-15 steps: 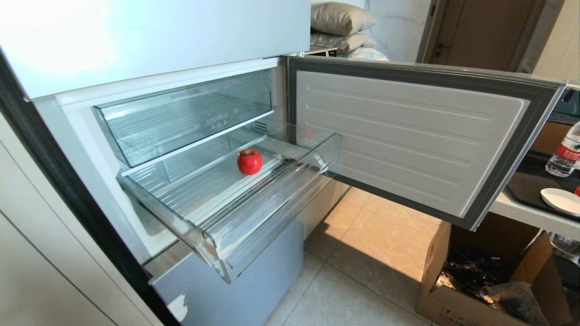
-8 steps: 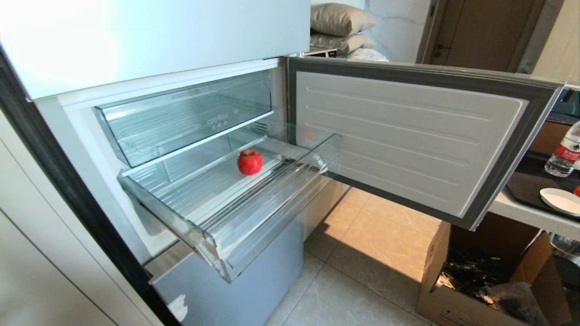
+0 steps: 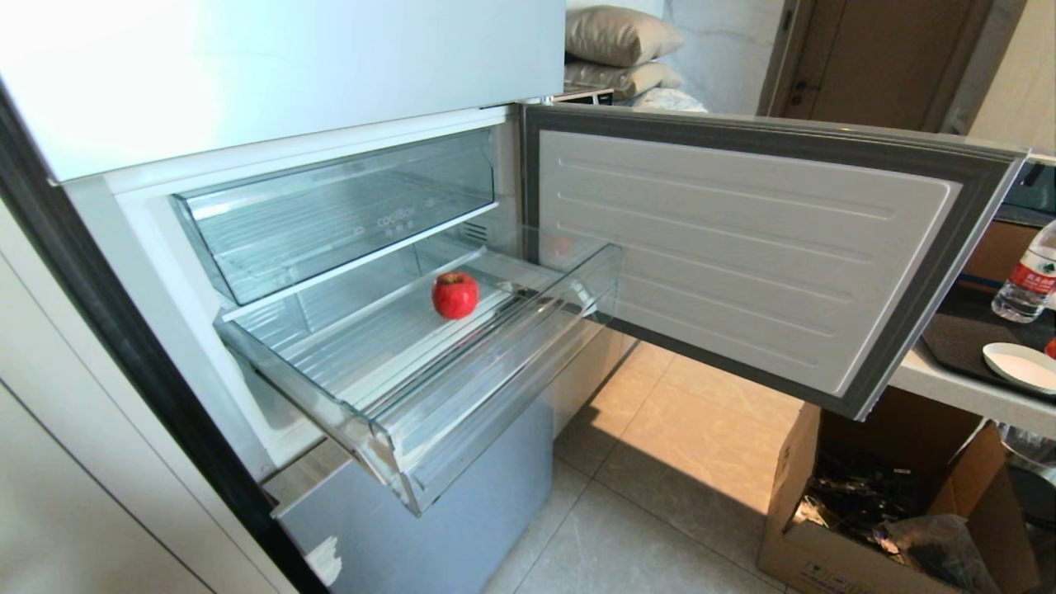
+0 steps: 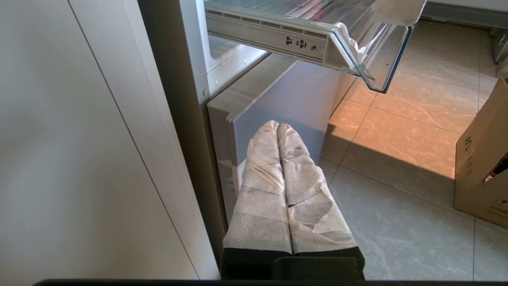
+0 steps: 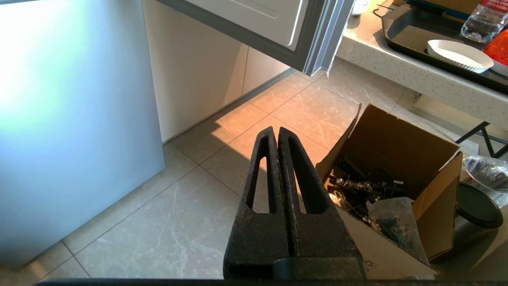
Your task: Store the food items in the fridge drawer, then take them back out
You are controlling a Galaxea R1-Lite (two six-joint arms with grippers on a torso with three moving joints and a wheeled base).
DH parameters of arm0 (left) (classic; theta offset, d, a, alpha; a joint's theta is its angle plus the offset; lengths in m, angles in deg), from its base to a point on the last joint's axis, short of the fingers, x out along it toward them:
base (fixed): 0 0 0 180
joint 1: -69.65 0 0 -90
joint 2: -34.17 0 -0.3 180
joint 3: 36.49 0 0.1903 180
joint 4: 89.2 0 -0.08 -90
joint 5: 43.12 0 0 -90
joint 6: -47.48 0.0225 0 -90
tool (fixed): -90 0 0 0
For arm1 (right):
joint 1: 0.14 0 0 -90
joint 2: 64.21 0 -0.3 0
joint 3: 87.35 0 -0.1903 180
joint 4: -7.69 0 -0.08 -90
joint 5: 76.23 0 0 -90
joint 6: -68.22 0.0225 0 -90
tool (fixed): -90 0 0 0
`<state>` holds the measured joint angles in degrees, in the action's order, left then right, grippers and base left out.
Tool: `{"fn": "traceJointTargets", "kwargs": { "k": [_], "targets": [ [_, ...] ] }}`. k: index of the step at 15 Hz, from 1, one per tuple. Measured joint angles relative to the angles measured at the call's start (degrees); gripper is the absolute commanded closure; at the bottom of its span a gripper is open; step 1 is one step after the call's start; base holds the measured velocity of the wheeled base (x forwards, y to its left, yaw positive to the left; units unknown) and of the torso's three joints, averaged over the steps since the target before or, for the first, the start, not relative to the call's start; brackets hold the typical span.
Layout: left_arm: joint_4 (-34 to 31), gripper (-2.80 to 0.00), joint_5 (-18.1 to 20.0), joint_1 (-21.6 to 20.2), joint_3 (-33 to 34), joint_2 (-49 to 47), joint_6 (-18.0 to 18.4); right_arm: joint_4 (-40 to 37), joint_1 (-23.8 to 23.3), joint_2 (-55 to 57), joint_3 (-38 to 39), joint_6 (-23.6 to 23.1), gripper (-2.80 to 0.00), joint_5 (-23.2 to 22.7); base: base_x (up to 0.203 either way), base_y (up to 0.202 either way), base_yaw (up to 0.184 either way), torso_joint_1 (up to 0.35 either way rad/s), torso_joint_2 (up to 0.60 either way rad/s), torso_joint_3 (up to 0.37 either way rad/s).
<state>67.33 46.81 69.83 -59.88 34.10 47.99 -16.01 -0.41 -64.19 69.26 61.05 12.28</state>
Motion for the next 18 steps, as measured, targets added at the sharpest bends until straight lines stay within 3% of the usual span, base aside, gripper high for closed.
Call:
{"fn": "traceJointTargets", "kwargs": {
  "k": [3, 18],
  "targets": [
    [0.0, 0.0, 0.0, 0.02, 0.0, 0.0, 0.01, -0.09, 0.02, -0.1, 0.0, 0.1, 0.0, 0.06, -0.002, 0.0, 0.033, 0.002, 0.0, 0.001],
    [0.0, 0.0, 0.0, 0.0, 0.02, 0.0, 0.01, -0.2, 0.0, -0.12, 0.02, 0.43, 0.0, 0.12, 0.0, -0.008, 0.173, 0.003, 0.0, 0.003]
  ]
}}
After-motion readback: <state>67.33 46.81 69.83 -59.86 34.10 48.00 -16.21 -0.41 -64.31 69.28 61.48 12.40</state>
